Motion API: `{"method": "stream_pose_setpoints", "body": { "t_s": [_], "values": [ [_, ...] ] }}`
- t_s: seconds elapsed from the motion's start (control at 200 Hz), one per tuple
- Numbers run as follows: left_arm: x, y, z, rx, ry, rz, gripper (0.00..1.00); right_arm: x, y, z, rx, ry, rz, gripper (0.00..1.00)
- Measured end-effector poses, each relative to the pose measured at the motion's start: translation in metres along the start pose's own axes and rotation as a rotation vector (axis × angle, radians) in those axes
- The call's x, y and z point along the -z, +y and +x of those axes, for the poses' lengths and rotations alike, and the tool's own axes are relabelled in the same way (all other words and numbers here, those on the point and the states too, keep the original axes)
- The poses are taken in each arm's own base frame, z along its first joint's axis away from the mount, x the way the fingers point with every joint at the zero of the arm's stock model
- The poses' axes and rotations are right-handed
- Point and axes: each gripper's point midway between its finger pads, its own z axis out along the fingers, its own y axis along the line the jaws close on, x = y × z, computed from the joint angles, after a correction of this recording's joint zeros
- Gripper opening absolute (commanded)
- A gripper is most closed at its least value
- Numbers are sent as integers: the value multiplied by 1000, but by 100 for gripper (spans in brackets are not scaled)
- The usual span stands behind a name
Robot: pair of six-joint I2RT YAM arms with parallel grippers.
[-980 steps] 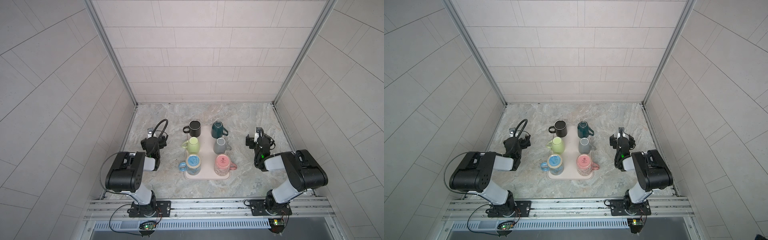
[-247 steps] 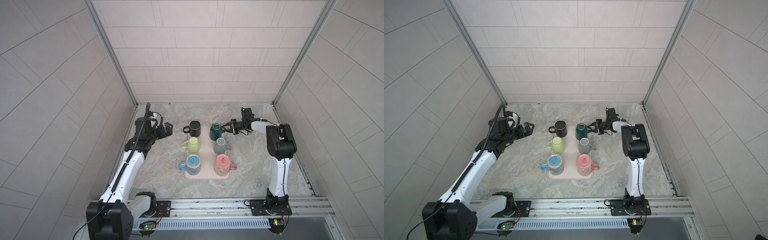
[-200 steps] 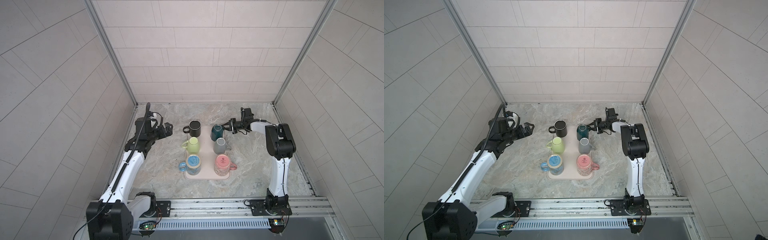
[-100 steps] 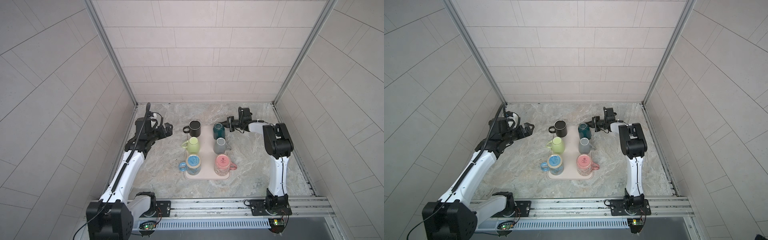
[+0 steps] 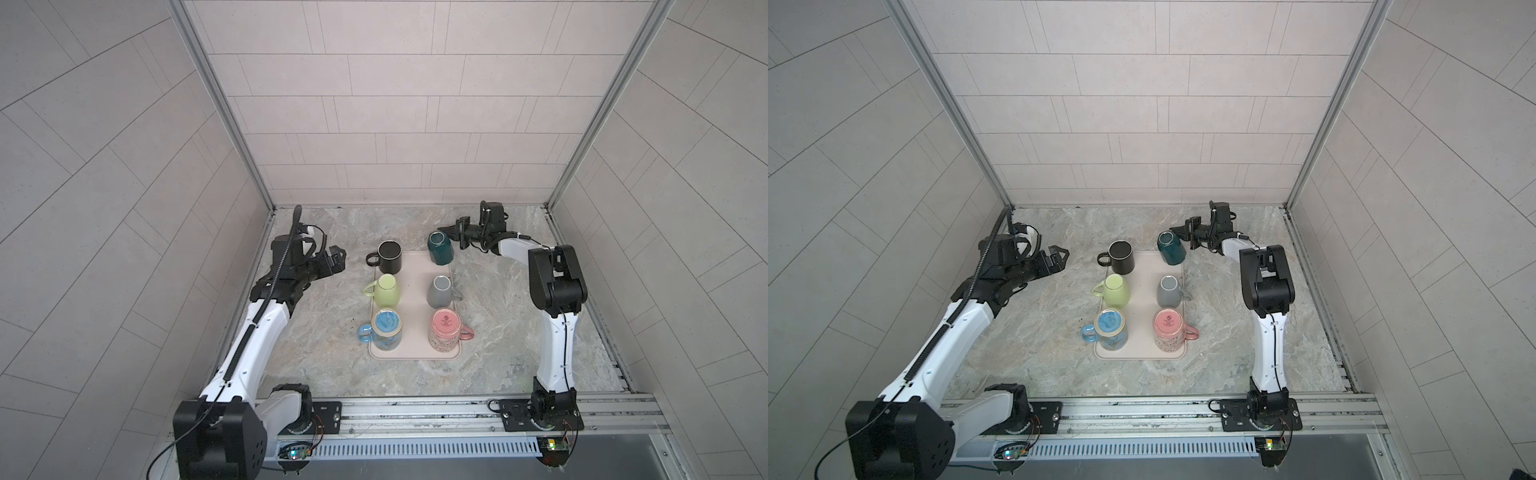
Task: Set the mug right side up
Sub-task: 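Lift the dark green mug with the right gripper toward the left gripper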
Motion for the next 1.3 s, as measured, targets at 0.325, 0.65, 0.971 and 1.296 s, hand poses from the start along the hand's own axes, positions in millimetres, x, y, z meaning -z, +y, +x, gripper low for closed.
{"method": "stream_pose_setpoints", "body": {
  "t_s": [0.325,0.65,0.971,1.296],
  "values": [
    [-7,-14,-28,25,-32,43,95,15,74,39,509,-49,142,0],
    [-3,-71,-105,36,-117,225,92,9,71,120,1122,-51,456,0],
    [-25,-134,-88,-10,14,381,90,20,16,186,1561,26,525,0],
    [-33,-185,-54,-84,134,470,86,53,58,241,1858,-118,258,0]
  ]
}}
